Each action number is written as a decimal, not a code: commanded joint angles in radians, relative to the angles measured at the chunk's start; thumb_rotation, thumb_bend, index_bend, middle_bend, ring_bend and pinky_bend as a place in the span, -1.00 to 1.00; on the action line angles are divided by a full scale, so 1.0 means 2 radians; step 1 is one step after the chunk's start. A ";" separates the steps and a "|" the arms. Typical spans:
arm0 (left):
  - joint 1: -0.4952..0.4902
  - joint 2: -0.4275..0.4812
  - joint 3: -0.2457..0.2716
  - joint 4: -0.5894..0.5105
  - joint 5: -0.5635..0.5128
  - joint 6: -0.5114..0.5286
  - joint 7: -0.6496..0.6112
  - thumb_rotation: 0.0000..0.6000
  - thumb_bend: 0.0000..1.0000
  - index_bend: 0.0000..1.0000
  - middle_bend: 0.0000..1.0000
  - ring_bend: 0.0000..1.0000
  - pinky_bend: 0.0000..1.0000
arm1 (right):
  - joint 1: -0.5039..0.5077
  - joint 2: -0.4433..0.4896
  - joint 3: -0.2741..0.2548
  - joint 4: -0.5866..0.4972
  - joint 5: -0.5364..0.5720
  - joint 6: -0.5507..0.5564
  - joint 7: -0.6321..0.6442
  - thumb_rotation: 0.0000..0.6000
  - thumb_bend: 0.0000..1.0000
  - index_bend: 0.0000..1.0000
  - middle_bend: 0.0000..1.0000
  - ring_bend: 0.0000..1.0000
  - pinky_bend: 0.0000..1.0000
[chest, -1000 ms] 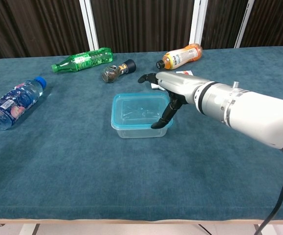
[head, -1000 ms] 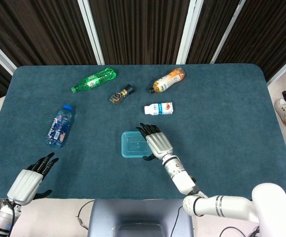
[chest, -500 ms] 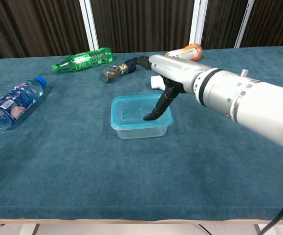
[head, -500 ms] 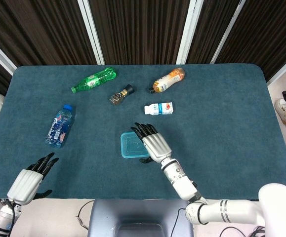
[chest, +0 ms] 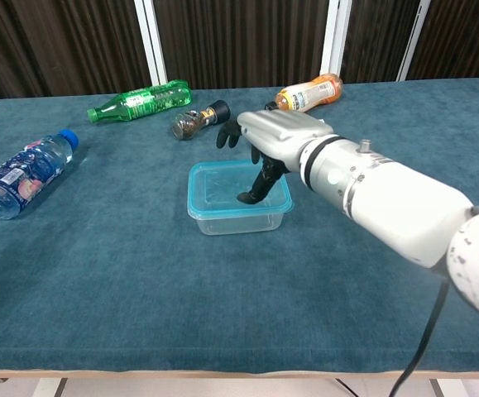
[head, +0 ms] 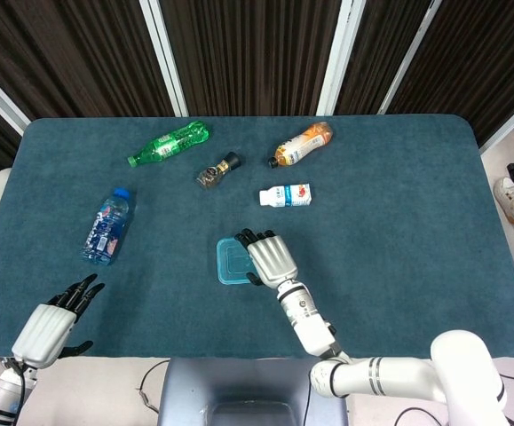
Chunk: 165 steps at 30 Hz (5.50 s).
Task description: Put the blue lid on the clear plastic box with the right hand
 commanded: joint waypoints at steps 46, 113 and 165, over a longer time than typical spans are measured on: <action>-0.002 0.001 0.001 -0.002 -0.002 -0.006 0.003 1.00 -0.40 -0.77 -0.92 -0.67 -0.15 | -0.026 -0.001 0.002 0.037 -0.075 -0.007 0.077 1.00 -0.21 -0.30 -0.36 -0.23 -0.20; -0.001 0.005 0.003 0.000 0.004 0.000 -0.011 1.00 -0.41 -0.76 -0.89 -0.66 -0.15 | 0.000 -0.078 0.013 0.152 -0.080 -0.084 0.112 1.00 -0.21 -0.30 -0.36 -0.23 -0.21; -0.003 0.003 0.002 -0.002 0.001 -0.004 -0.008 1.00 -0.40 -0.75 -0.88 -0.64 -0.15 | -0.052 0.026 -0.034 0.033 -0.230 -0.016 0.206 1.00 -0.21 -0.29 -0.36 -0.24 -0.23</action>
